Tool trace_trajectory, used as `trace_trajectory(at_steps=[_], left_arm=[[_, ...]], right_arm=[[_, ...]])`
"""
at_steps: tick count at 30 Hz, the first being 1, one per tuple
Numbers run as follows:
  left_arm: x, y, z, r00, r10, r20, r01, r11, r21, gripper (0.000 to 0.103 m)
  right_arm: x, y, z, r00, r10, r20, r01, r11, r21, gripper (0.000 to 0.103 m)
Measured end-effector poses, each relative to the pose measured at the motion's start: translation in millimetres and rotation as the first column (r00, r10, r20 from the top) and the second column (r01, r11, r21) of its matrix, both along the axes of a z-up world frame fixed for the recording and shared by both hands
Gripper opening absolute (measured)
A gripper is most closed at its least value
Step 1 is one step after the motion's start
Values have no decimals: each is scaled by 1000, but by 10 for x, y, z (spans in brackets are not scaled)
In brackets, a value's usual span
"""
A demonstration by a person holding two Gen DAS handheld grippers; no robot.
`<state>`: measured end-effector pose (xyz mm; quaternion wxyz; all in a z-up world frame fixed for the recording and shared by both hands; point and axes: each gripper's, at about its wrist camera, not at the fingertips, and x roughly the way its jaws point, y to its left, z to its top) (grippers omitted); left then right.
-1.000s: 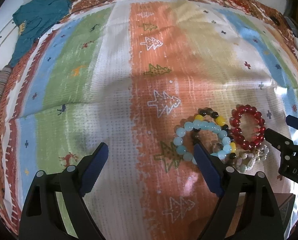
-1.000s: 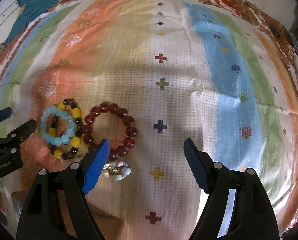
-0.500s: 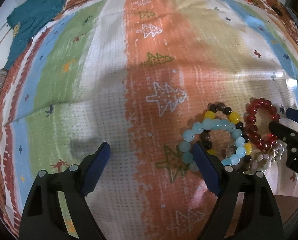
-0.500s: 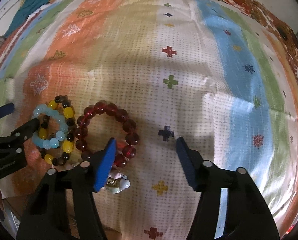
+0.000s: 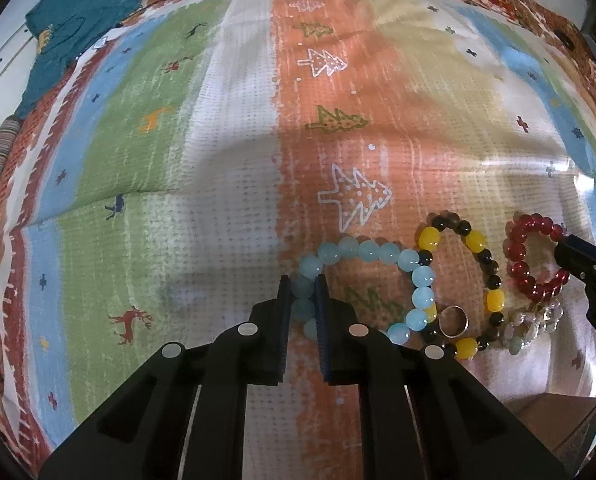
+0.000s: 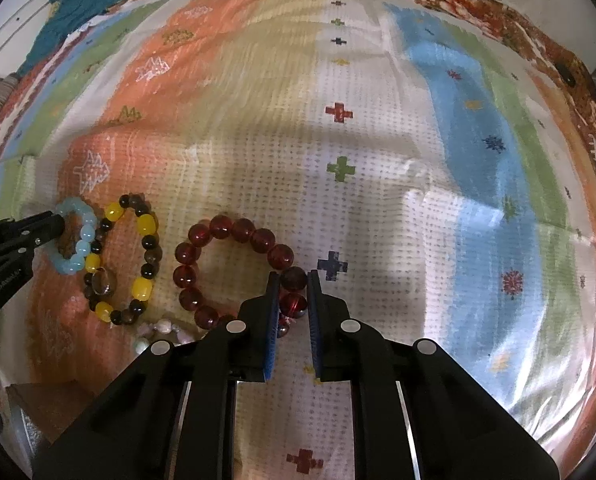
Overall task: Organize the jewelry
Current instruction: 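Close left gripper on light-blue bead bracelet while right gripper grasps red bead bracelet, then lift and carry both bracelets with both grippers over the silver tin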
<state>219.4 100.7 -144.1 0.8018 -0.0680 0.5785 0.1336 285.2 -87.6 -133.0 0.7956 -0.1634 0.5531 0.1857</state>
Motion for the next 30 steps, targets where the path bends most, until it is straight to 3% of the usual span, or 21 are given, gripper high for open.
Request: trace_trajectory(at_steps=[15,30], left_arm=[[-152,-241,550,993,-27,115,31,999,-37,11],[-350,-365,833,985,-44,167,51,998,-37,11]], right_arm=[[-200,-106,483,997,4,80,-9,998,68,14],[-384,-226,710,994,-1,108,-11,995,102,14]])
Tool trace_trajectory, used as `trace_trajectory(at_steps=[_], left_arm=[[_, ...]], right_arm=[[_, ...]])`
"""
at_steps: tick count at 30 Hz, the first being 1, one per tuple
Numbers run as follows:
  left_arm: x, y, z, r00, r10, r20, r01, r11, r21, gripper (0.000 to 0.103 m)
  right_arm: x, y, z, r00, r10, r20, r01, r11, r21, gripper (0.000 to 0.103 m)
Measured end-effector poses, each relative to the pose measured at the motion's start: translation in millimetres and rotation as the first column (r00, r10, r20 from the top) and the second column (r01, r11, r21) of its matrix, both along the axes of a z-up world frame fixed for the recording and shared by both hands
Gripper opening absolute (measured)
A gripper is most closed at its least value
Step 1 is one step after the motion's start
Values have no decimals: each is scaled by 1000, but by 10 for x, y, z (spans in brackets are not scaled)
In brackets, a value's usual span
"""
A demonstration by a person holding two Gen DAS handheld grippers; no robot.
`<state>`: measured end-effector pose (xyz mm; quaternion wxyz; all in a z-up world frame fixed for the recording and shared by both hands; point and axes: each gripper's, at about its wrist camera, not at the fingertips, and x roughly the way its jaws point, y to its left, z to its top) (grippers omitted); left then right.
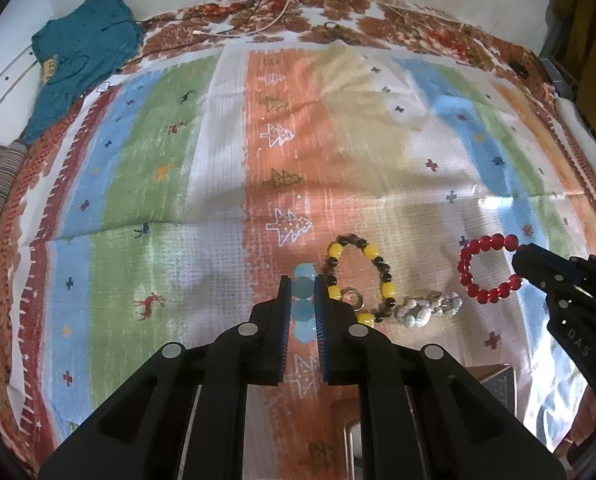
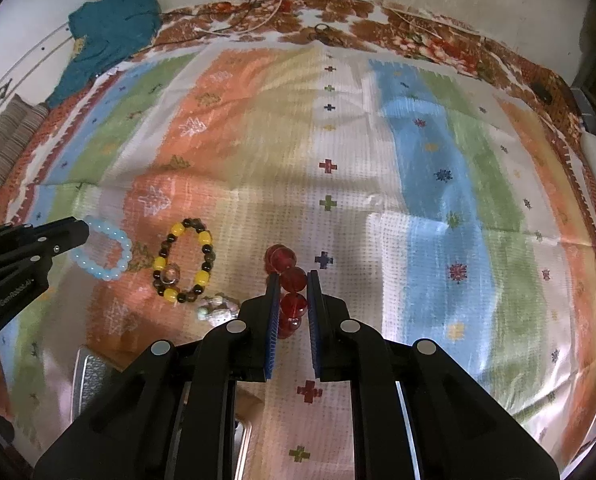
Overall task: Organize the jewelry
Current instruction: 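Lift and carry both bracelets with both grippers over the silver tin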
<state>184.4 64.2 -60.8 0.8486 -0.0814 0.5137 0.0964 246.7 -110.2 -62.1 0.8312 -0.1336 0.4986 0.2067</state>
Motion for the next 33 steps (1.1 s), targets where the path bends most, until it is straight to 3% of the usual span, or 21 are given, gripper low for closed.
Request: trace_trajectory(at_steps=[10,33], left_arm=[[-116,-120,173,999,-20,36,19,999,36,11],[-483,-369,525,992,-68,108,64,997,37,11]], right_arm=[[-193,-10,165,999,25,41,-25,1000,4,14],[-630,0,495,990,78,119,-83,996,35,14]])
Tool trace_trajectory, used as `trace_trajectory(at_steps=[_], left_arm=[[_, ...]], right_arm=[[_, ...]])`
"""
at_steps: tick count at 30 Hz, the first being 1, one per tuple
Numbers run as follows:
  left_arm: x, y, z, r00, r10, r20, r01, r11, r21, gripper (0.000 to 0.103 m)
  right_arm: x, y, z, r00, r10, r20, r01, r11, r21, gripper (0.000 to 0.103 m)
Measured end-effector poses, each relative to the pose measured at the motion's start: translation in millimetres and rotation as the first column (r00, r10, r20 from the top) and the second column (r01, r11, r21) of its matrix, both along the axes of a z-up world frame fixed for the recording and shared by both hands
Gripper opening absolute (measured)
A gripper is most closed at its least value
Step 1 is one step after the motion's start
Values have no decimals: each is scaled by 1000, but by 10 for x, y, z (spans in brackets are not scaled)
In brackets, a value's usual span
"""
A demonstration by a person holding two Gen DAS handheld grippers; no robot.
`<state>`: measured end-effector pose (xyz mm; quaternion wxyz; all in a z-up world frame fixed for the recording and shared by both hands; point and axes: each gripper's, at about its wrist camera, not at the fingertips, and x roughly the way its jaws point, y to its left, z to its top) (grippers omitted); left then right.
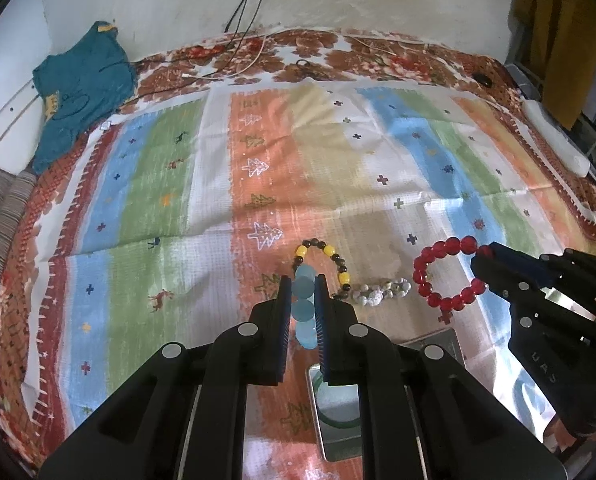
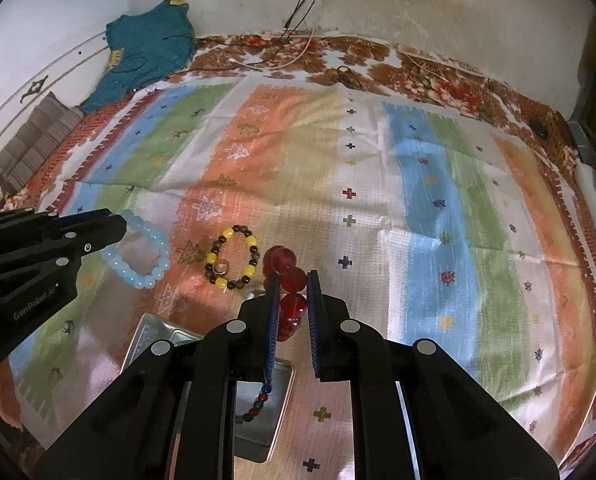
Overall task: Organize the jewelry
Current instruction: 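Lift and carry both bracelets with both grippers over the silver tin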
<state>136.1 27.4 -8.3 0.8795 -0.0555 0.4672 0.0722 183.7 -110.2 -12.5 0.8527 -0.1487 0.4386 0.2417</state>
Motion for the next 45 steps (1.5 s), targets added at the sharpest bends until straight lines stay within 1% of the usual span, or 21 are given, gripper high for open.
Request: trace_trajectory(at_steps=[14,23,37,45], left_arm=[[-212,-106,130,999,-21,33,22,1000,-22,11],[-355,-162,185,998,-32,45,34,999,-35,11],[-557,-271,174,998,-54,43,56,998,-38,11],[-637,-352,141,997,-69,28,70,997,-40,11]], right_arm=[[-220,-16,126,1000,28,14,-28,999,30,14],[-367,-69,132,999,40,-1,-40,999,37,14],[-561,-141,114,999,52,-8,-51,998,34,14],[-659,-198,72,998,56,-35,-55,998,43,14]])
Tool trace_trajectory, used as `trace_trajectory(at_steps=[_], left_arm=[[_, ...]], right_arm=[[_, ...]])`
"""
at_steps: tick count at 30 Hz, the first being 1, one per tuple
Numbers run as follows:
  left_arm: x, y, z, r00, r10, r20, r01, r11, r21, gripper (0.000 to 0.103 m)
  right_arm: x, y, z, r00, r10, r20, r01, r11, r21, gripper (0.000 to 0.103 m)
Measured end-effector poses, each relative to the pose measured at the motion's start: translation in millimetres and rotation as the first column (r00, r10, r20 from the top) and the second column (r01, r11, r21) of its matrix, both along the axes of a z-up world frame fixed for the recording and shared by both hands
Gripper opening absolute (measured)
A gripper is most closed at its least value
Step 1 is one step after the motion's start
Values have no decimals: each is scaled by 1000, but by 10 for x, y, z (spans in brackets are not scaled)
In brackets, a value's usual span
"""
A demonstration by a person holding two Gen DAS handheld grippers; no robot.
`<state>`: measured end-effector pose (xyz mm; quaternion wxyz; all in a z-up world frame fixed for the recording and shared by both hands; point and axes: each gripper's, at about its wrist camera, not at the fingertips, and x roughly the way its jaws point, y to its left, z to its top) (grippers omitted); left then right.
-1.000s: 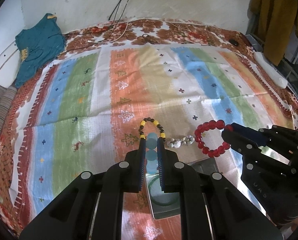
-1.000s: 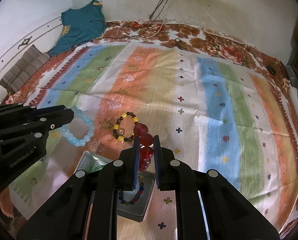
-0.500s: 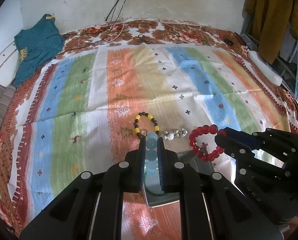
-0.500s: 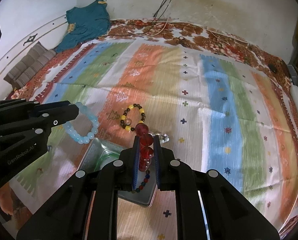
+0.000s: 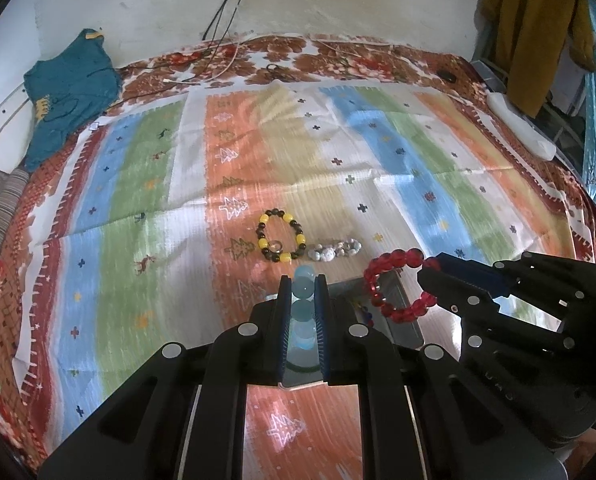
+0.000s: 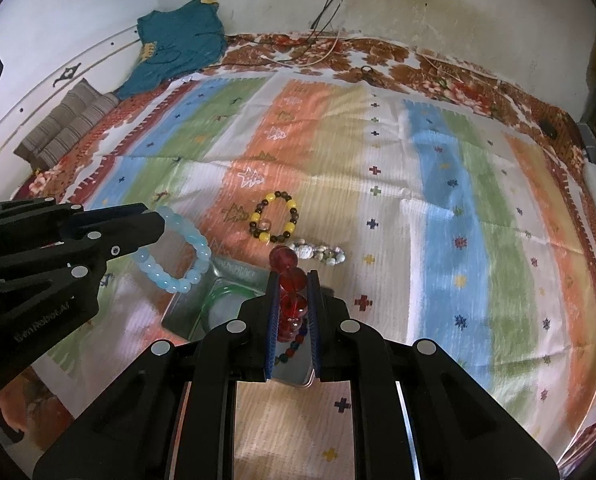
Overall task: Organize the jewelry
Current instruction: 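Lift and carry both bracelets with both grippers over the silver tin, then open left gripper releasing blue bracelet into tin while right gripper releases red bracelet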
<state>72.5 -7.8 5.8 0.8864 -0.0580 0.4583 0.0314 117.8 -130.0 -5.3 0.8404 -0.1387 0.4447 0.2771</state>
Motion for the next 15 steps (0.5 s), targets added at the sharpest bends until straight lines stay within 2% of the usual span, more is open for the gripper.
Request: trace_trajectory(at_steps=[3,7,15], left_arm=[[0,14,-31,1000,13,-23,-13,1000,4,11],[4,69,-50,999,39,-34,-39,999,6,14],[36,174,-77,996,82,-44,-81,997,12,30]], right_arm=[[24,-27,-15,1000,-21,-9,21,1000,2,15],[55,-78,11,998,-55,19,55,998,-12,35],[166,-146,-68,996,-87,-24,87,996,-23,37]])
